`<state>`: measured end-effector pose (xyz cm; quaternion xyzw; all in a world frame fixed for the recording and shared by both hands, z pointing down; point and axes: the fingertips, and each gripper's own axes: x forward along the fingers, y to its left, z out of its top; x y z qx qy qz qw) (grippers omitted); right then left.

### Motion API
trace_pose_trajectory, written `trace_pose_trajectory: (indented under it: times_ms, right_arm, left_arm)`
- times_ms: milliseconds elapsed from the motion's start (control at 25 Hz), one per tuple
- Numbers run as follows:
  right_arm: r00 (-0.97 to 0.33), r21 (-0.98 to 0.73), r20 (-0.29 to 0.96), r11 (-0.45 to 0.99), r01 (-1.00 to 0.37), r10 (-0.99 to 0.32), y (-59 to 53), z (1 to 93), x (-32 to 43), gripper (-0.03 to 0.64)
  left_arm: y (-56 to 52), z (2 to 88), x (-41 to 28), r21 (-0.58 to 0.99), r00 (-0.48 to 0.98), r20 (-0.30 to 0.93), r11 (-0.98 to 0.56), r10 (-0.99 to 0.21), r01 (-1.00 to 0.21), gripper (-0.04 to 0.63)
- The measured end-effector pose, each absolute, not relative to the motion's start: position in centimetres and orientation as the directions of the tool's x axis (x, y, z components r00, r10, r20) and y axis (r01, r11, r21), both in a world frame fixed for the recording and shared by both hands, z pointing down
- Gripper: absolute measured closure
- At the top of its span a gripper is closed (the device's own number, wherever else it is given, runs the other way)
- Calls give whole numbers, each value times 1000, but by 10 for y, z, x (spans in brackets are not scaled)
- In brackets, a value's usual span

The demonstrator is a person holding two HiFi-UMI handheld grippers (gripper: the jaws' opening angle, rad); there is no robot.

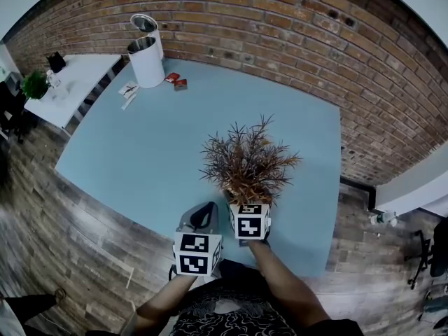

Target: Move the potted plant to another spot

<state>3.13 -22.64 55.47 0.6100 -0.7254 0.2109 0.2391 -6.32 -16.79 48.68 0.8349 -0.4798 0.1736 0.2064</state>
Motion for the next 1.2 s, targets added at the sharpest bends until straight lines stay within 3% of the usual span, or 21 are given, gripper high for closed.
trace_pose_trajectory:
  times_ms: [1200]
  right_arm:
    - [-177,-15,594,210,-978,-785,-308,556,64,186]
  left_arm:
    - [-213,491,-38,142,480,518,-483,-708,-864,600]
